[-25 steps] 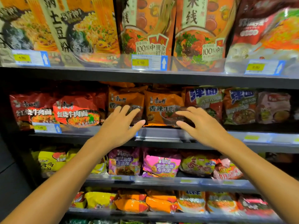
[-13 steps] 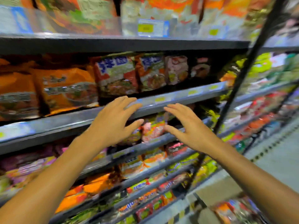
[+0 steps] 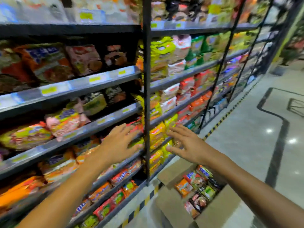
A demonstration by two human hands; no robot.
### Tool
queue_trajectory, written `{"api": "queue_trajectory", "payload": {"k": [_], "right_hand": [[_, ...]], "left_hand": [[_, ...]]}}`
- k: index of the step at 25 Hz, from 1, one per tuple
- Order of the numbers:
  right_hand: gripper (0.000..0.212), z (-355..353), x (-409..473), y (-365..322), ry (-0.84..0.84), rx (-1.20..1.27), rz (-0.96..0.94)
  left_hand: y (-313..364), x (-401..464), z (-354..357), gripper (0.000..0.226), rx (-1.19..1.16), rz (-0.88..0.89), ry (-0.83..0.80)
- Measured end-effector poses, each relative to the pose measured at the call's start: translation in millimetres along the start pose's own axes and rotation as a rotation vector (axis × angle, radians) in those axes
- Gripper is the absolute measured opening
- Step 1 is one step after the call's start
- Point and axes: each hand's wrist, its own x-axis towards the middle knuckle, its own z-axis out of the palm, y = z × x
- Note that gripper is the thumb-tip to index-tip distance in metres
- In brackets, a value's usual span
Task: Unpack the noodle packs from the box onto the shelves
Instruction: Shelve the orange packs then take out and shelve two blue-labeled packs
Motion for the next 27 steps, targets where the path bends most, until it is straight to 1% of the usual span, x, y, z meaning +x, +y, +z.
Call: {"api": "queue_trajectory", "payload": {"k": [4, 6, 9, 10, 12, 14, 16, 18, 20, 21, 23, 25, 26, 27], "right_hand": [[0.077, -0.1, -78.9, 99.9, -0.072, 0.000, 0.152], [0.082, 3.7, -108.3, 144.5, -0.120, -0.006, 0.208], [0.079, 13.1, -124.9, 192.6, -0.144, -0.001, 0.264], [0.080, 17.2, -124.8, 205.2, -0.155, 0.009, 0.276], [0.084, 26.5, -118.1, 223.5, -0.191, 0.032, 0.280], [0.090, 40.7, -104.9, 242.7, -0.218, 0.039, 0.273], [0.090, 52.7, -84.5, 261.2, -0.233, 0.055, 0.302], [0.083, 60.1, -68.4, 272.2, -0.249, 0.047, 0.320], [0.075, 76.9, -46.5, 286.1, -0.289, 0.038, 0.304], [0.072, 84.7, -36.4, 293.6, -0.297, 0.047, 0.306], [0.072, 102.5, -17.5, 314.1, -0.310, 0.065, 0.317], [0.073, 118.7, -1.1, 332.3, -0.342, 0.066, 0.343], [0.076, 124.2, 5.9, 338.9, -0.362, 0.065, 0.356], [0.085, 132.0, 12.6, 347.0, -0.386, 0.077, 0.367]], "left_hand": [[100.5, 34.6, 50.4, 0.091, -0.113, 0.050, -0.140], [144.7, 47.3, 69.0, 0.098, -0.127, 0.085, -0.114], [178.9, 63.8, 97.7, 0.110, -0.201, 0.071, -0.244], [184.6, 68.6, 108.6, 0.110, -0.217, 0.067, -0.264], [189.5, 79.3, 127.3, 0.106, -0.233, 0.076, -0.318], [186.0, 98.0, 144.3, 0.110, -0.242, 0.079, -0.363], [176.3, 125.3, 167.8, 0.105, -0.243, 0.059, -0.370], [169.1, 147.4, 192.9, 0.091, -0.252, 0.038, -0.356], [161.9, 172.9, 224.5, 0.075, -0.307, 0.002, -0.396], [159.1, 184.7, 240.2, 0.072, -0.343, -0.012, -0.421], [154.3, 206.3, 269.9, 0.071, -0.373, -0.044, -0.476], [151.4, 220.5, 294.6, 0.065, -0.401, -0.066, -0.495], [151.2, 225.2, 304.6, 0.066, -0.408, -0.077, -0.511], [151.5, 229.3, 313.7, 0.072, -0.420, -0.085, -0.550]]}}
